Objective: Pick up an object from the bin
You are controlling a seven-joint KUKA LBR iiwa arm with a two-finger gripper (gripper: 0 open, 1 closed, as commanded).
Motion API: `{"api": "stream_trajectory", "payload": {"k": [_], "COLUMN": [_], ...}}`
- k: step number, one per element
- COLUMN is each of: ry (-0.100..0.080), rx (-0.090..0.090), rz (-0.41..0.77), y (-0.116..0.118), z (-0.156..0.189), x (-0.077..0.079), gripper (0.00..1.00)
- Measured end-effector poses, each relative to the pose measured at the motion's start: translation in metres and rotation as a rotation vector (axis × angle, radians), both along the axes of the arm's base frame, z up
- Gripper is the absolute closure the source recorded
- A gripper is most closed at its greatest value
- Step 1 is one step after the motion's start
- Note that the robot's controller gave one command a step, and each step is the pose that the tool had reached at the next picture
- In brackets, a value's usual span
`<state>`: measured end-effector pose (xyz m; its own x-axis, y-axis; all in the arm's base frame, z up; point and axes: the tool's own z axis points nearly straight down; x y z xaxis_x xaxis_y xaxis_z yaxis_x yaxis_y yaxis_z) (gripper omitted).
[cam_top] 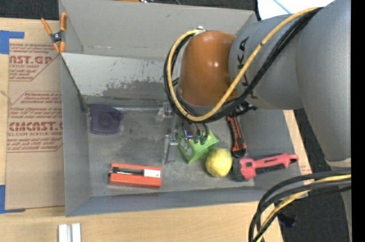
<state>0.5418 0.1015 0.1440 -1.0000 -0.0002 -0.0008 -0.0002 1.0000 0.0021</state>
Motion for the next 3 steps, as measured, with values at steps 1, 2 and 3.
{"api": "stream_trajectory", "payload": {"k": [1,2,3], "ry": [0.000,0.002,0.000], "rx": [0.000,0.002,0.000], "rz": [0.000,-0.048,-0.037], "y": [0.000,-0.003,-0.061], "z": [0.000,0.005,-0.024], "x": [0.000,-0.031,-0.010], "gripper": [0.00,0.00,0.00]}}
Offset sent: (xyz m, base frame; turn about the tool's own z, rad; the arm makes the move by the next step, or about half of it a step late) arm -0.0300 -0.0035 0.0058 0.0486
